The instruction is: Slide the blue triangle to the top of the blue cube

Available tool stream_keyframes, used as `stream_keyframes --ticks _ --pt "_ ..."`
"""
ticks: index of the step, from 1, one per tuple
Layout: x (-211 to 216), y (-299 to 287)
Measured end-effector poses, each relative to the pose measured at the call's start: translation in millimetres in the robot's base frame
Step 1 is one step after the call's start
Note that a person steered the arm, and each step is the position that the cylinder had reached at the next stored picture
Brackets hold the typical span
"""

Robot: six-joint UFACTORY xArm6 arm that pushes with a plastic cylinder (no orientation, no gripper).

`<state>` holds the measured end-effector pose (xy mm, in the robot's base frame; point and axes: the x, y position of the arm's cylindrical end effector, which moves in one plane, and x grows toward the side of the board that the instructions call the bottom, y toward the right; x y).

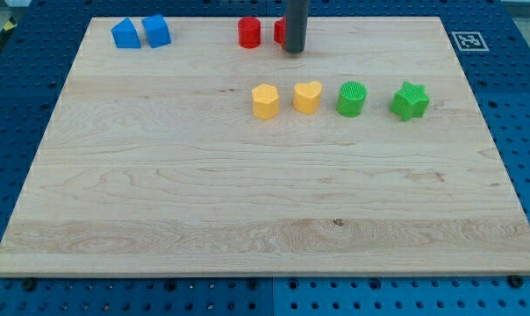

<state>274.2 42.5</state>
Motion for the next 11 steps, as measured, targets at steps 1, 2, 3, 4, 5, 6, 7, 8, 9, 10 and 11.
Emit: stream_keyframes --ticks 1,2,3,4,5,6,7,8,9,10,11 --pt "17 -11" --pt "17 -55" --pt "17 -112" --pt "17 -176" --pt "17 -242" --pt "-6 -283" --pt "-45 -298" --pt "-47 -304" --pt "-50 -311" --pt "-65 -307" --pt "-72 -305"
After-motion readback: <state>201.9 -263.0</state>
